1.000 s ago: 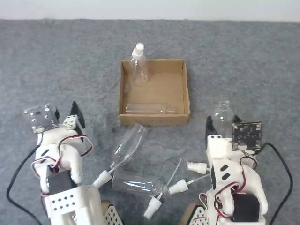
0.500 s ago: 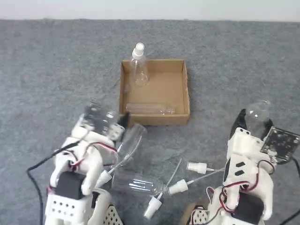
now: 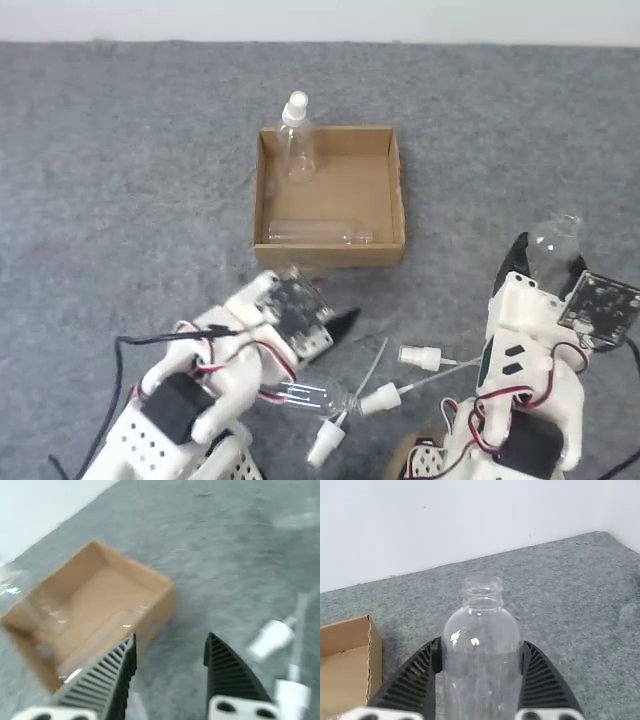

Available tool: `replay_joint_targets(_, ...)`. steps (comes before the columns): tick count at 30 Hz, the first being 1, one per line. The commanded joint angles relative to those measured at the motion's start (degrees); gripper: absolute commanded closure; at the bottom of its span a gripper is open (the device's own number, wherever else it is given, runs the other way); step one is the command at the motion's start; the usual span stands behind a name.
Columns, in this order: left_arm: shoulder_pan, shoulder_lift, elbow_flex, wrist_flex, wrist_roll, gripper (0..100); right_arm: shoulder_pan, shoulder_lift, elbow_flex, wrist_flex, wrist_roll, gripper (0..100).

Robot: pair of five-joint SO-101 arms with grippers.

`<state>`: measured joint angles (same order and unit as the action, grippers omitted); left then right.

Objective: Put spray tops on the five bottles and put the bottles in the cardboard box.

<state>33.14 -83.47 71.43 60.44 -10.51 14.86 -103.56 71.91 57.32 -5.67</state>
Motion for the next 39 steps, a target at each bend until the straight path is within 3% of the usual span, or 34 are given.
replay_joint_targets(1,5.80,0.00,0.84,-0.70,2.55,79,1.98,-0.40,-0.70,-1.71,-0.62,94.0)
replay_joint_targets(8,6.68,2.73,1.01,-1.05,2.46,79,4.79,-0.40,-0.70,-3.21,-0.62,94.0)
replay_joint_targets(22,10.90,37.01,-7.96,-13.45,2.64,79,7.60,-0.40,-0.70,-3.30,-0.62,94.0)
replay_joint_targets(34,21.10,57.14,-28.70,-2.90,2.64,79,7.69,-0.40,-0.62,-2.95,-0.62,94.0)
replay_joint_targets(39,24.00,64.35,-30.90,-3.25,3.87,79,7.43,-0.40,0.35,-3.47,-0.62,94.0)
